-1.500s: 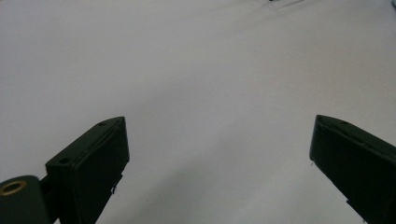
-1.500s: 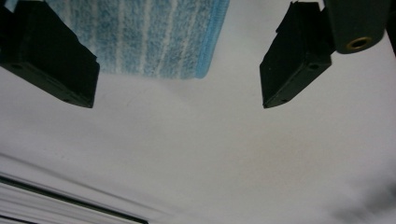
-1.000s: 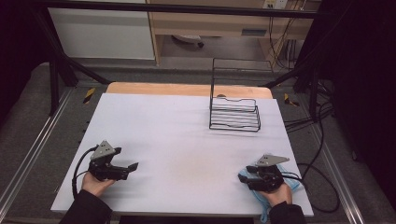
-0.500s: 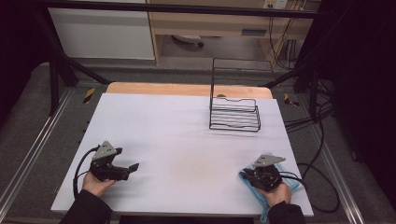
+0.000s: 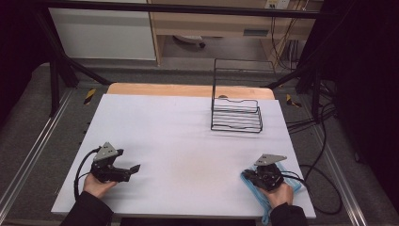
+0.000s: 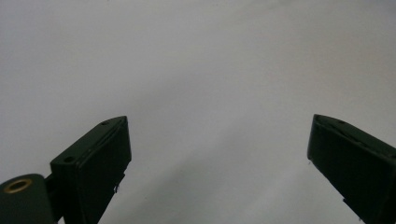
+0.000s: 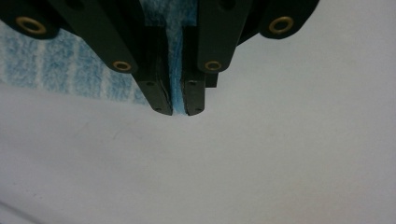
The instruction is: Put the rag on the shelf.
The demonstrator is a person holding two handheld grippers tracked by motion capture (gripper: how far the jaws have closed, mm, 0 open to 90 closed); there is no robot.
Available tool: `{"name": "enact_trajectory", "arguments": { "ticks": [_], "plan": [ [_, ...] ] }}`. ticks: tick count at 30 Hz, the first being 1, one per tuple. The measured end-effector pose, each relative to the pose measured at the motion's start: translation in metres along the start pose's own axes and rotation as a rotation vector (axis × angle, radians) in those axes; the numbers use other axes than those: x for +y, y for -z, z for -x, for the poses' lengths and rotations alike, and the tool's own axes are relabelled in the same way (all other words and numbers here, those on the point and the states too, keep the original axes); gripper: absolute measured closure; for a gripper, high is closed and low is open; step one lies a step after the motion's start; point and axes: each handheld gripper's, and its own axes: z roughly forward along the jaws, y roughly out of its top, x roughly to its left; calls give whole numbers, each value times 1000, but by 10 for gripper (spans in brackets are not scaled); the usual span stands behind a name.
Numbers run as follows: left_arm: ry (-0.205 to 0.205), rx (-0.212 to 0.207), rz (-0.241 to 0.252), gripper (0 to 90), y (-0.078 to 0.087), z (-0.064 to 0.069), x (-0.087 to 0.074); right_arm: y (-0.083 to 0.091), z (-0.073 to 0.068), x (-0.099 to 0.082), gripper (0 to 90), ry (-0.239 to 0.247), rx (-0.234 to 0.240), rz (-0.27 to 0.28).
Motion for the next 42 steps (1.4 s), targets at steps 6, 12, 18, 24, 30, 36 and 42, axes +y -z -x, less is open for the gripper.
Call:
{"name": "enact_trajectory", "arguments": {
  "ticks": [6, 12, 18, 24, 30, 36, 42],
  "plan": [
    [2, 2, 0, 62, 0, 0, 0, 0, -1, 2, 841, 9, -4, 10],
    [6, 5, 0, 62, 0, -1, 0, -4, -8, 12, 843, 37, 13, 35],
    [11, 6, 0, 62, 0, -1, 0, -12, -16, 24, 843, 62, 36, 57],
    [13, 7, -4, 62, -1, -2, 0, -20, -24, 38, 844, 80, 64, 78],
    [15, 7, -5, 62, -1, -2, -1, -26, -35, 49, 844, 116, 79, 94],
    [14, 9, -4, 62, 0, -2, -1, -37, -48, 59, 845, 144, 114, 97],
    [13, 8, -3, 62, 0, -2, -1, -51, -62, 67, 845, 183, 143, 87]
  ]
}}
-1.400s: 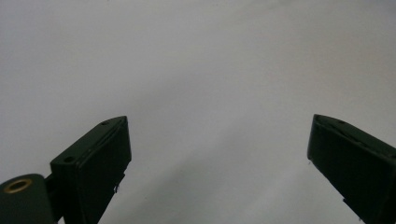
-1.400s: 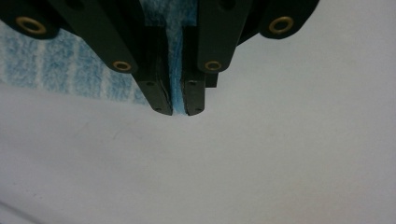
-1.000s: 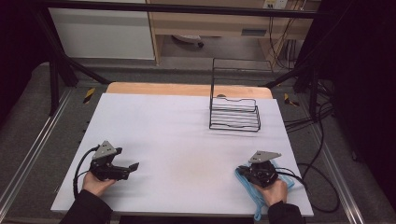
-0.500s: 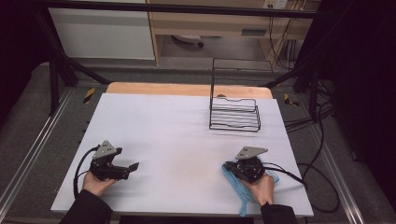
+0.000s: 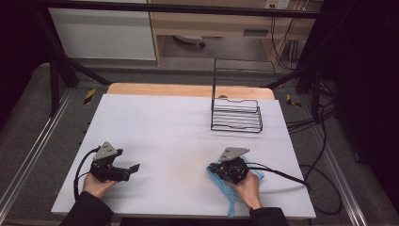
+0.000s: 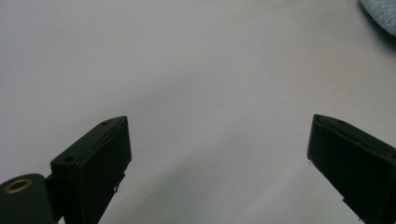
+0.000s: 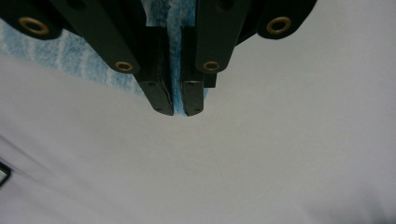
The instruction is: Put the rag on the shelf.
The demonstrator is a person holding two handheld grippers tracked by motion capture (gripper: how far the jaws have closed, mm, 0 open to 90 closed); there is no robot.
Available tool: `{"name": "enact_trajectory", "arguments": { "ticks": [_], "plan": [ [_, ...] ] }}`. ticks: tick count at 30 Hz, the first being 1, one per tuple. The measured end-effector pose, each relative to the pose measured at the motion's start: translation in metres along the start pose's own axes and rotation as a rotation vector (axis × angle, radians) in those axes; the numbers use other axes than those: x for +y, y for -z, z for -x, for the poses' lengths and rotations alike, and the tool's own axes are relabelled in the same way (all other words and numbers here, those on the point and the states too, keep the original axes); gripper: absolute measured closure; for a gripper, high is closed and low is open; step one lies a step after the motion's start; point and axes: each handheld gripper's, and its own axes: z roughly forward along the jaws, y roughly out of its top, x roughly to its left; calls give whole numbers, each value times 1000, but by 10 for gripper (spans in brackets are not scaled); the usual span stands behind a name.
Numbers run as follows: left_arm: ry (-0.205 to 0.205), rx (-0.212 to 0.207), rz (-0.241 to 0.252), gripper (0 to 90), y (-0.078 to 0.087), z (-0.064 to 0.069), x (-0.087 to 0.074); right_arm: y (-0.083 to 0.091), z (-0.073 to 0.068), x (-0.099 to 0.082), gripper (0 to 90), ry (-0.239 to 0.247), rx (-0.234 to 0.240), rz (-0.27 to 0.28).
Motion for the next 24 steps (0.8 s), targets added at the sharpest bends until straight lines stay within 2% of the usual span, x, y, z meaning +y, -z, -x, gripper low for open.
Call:
{"name": "enact_trajectory", "arguments": {
  "ticks": [9, 11, 14, 20, 22, 24],
  "plan": [
    [1, 0, 3, 62, 0, 0, 0, -18, -19, 10, 844, 43, 65, 1],
    [-1, 0, 1, 62, 0, 0, 0, -22, -27, 11, 844, 79, 93, -3],
    [-1, -1, 1, 62, 0, 0, 0, -25, -33, 12, 843, 97, 132, -9],
    [-1, -3, 0, 62, 0, 0, 0, -32, -37, 9, 828, 121, 146, -36],
    [-1, -3, 0, 62, 0, 0, 0, -32, -38, 8, 754, 113, 144, -26],
    [-2, -4, 0, 62, 0, 0, 0, -29, -37, 10, 628, 90, 132, -3]
  ]
}}
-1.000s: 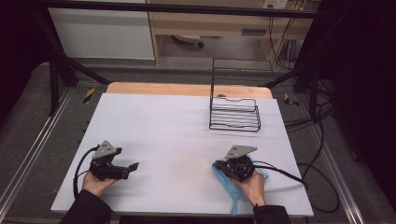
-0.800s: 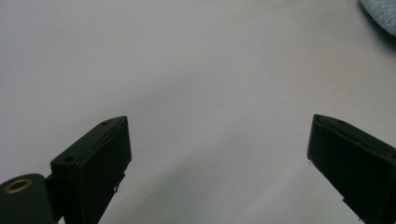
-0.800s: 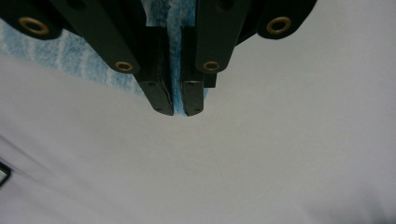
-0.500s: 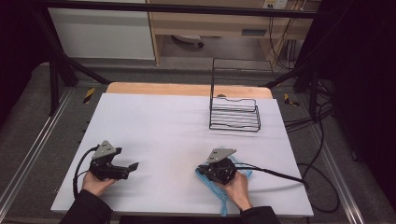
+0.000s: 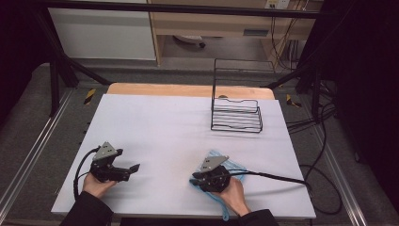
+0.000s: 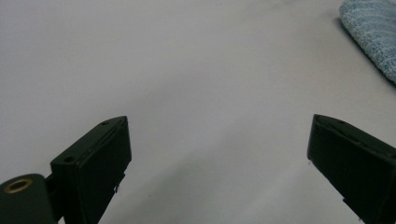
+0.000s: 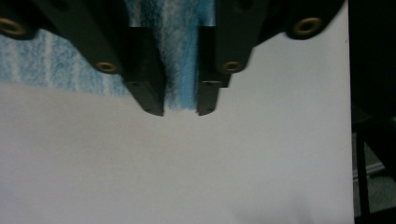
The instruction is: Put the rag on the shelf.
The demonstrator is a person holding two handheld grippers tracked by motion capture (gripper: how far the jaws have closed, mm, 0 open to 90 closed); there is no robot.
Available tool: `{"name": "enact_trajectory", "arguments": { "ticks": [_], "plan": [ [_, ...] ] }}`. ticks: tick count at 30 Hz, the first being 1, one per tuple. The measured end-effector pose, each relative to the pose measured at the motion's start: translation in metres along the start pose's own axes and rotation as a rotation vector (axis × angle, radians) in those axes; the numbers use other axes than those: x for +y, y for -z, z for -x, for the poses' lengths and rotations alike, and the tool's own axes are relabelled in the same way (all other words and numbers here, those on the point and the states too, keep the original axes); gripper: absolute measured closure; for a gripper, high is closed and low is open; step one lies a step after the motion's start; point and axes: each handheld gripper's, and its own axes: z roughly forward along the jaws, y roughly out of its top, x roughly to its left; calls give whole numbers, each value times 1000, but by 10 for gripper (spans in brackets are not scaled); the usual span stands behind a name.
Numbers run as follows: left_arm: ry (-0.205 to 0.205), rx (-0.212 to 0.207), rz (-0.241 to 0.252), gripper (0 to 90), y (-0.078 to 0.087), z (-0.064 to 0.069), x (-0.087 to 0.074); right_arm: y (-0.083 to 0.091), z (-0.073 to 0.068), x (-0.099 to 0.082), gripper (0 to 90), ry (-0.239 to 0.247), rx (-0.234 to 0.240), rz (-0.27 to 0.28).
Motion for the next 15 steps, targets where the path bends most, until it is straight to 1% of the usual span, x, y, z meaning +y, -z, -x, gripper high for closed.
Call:
{"name": "enact_trajectory", "arguments": {
  "ticks": [1, 3, 6, 7, 8, 9, 10, 11, 12, 13, 14, 15],
  "plan": [
    [0, 0, 0, 62, 0, 0, 0, 2, 1, 1, 586, -9, -4, 14],
    [0, 0, 0, 62, 0, 0, 0, 10, 1, 5, 485, -31, -27, 45],
    [1, 0, 0, 62, 0, 0, 0, 23, 3, 8, 388, -37, -74, 80],
    [1, 0, 0, 62, 0, 0, 0, 27, 5, 8, 367, -51, -92, 92],
    [1, 0, 0, 62, 0, 0, 0, 27, 5, 8, 367, -51, -92, 92],
    [1, 0, 0, 62, 0, 0, 0, 36, 11, 6, 312, -83, -122, 108],
    [1, 0, 0, 62, 0, 0, 0, 40, 14, 4, 286, -101, -139, 114],
    [0, 0, -1, 62, 0, 0, 0, 40, 14, 4, 286, -101, -139, 114],
    [1, 0, -1, 62, 0, 0, 0, 43, 18, 2, 262, -119, -156, 118],
    [1, -1, -1, 62, 0, 0, 0, 51, 26, -4, 213, -151, -190, 113],
    [2, -1, -2, 62, 0, 0, 0, 51, 26, -4, 213, -151, -190, 113],
    [2, -1, -2, 62, 0, 0, 0, 54, 30, -7, 195, -167, -204, 112]
  ]
}}
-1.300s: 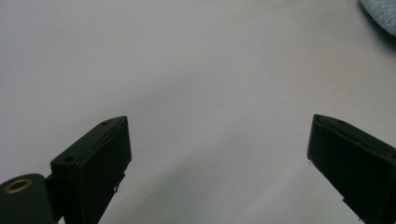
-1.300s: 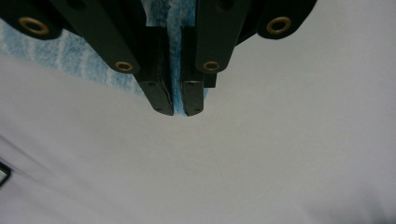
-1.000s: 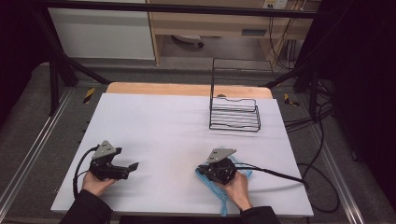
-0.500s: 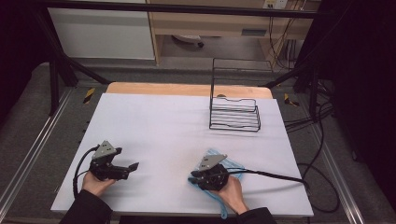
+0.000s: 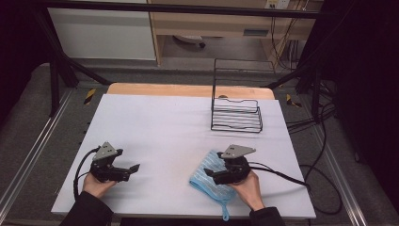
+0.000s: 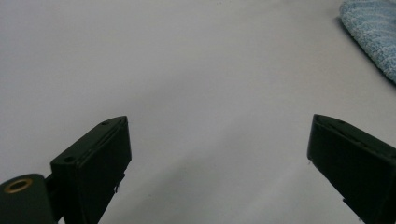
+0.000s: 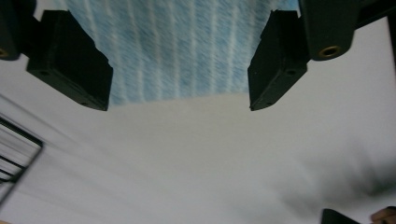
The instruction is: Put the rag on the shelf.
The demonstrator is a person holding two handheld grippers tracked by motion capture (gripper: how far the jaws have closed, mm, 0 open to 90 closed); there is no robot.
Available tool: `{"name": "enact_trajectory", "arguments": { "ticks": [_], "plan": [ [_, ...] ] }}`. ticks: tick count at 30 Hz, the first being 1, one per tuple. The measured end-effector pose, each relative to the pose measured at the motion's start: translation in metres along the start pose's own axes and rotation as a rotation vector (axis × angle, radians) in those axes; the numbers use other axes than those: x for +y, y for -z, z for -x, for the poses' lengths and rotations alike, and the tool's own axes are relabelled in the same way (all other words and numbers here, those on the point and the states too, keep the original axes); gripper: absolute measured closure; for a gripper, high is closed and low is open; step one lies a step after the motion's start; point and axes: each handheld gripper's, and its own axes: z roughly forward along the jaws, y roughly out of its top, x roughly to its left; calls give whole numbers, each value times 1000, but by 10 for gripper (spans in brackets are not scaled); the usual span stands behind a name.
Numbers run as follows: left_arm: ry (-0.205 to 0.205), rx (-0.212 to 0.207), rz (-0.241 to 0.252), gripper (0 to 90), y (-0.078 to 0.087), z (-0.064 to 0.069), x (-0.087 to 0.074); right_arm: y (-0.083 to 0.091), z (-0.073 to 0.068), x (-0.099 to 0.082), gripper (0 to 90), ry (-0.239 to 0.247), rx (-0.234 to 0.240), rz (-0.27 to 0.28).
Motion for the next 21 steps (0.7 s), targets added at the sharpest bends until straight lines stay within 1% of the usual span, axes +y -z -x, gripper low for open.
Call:
{"name": "enact_trajectory", "arguments": {
  "ticks": [1, 2, 3, 4, 5, 6, 8, 9, 13, 14, 15, 16, 20, 21],
  "plan": [
    [0, 0, -1, 62, 0, 0, 0, 6, 9, -5, 169, -31, -28, 2],
    [1, 0, -1, 62, 0, 0, 0, 9, 14, -8, 163, -44, -38, 5],
    [1, 0, -1, 62, 0, 0, 0, 9, 14, -8, 163, -44, -38, 5],
    [1, 0, -1, 62, 0, 0, 0, 15, 22, -14, 163, -73, -59, 4],
    [2, -1, -1, 62, 0, 0, 0, 15, 22, -14, 163, -73, -59, 4],
    [2, 0, -1, 62, 0, 0, 0, 18, 26, -17, 169, -88, -73, 5],
    [2, 0, -1, 62, 0, 0, 0, 24, 34, -23, 201, -114, -92, 3],
    [2, -1, -1, 62, 0, 0, 0, 27, 38, -27, 221, -119, -98, 2],
    [3, -1, -2, 62, 0, 0, 0, 36, 47, -39, 291, -157, -137, -13],
    [4, -1, -2, 62, 0, 0, 0, 36, 50, -44, 330, -173, -152, -34],
    [4, -1, -2, 62, 0, 0, 0, 35, 51, -46, 347, -176, -158, -51],
    [3, 0, -2, 62, 0, 0, 0, 35, 51, -46, 347, -176, -158, -51],
    [2, -1, -3, 62, -1, 0, 0, 28, 52, -52, 438, -181, -179, -107],
    [2, -1, -4, 62, -1, 0, 0, 25, 53, -54, 478, -197, -177, -136]
  ]
}}
